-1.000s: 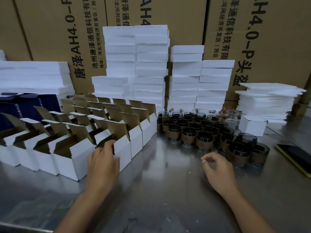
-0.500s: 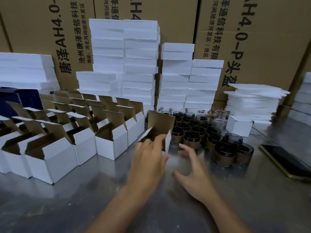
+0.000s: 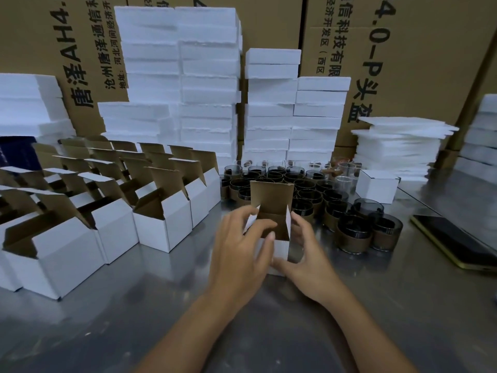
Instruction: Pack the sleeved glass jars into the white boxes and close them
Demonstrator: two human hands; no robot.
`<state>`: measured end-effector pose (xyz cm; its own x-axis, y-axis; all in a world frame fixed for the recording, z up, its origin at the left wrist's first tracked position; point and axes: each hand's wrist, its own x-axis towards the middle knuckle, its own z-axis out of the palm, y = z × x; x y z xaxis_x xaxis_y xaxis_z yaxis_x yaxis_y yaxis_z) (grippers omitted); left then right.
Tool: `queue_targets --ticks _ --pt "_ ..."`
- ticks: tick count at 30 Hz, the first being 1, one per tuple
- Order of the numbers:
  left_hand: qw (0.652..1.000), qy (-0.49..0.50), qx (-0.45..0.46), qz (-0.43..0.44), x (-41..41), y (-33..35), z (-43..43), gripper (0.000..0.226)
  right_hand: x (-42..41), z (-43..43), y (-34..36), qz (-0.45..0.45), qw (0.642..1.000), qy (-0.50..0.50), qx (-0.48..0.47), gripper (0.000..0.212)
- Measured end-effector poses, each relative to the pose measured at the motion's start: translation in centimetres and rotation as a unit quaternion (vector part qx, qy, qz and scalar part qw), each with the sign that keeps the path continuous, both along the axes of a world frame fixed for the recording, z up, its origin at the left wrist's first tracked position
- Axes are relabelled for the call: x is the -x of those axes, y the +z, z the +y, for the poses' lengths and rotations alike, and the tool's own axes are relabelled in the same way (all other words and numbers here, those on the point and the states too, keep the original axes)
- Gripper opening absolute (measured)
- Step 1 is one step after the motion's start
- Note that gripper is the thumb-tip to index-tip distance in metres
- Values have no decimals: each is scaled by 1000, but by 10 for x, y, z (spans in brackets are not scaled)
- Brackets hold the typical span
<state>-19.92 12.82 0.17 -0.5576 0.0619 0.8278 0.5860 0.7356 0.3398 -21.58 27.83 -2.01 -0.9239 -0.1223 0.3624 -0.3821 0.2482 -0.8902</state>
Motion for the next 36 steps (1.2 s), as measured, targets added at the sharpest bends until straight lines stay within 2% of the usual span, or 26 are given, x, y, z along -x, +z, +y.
queue_targets --ticks 3,5,7,10,13,16,18,22,26,28,29,31,33,36 --pt "993 -35 -29 -109 10 -9 -8 16 -3 0 1 -3 1000 3 -10 85" --pt "986 -57 -54 -147 14 -14 -9 14 -4 2 5 -3 1000 -18 -10 78" --pt "983 -58 -69 -160 15 -16 -9 14 -4 8 11 39 992 -117 14 65" --pt "978 -54 -86 -179 16 -17 -9 14 -5 25 20 103 935 -339 17 46" --pt "976 -49 -106 -186 15 -17 -11 16 -5 46 18 42 891 -450 -52 48" --pt "973 -50 -124 -186 13 -14 -12 10 -6 55 12 -31 874 -465 -140 50" --pt "975 -49 -131 -175 14 -13 -12 3 -7 55 12 -63 882 -445 -139 45" --pt "977 -46 -142 -154 14 -12 -11 6 -8 52 11 -64 879 -442 -167 33" --pt "980 -47 -140 -137 14 -11 -12 9 -11 46 11 -51 874 -439 -200 30" --pt "980 -42 -136 -140 14 -12 -12 9 -13 42 14 2 888 -432 -159 34" --pt "980 -40 -134 -143 14 -12 -12 9 -14 40 18 35 899 -423 -105 39" --pt "980 -42 -130 -145 14 -12 -11 10 -20 31 29 74 926 -365 56 49" --pt "981 -54 -129 -138 13 -12 -10 9 -25 22 37 78 939 -266 202 54" --pt "981 -63 -122 -135 14 -13 -10 8 -29 8 39 80 944 -167 274 43"
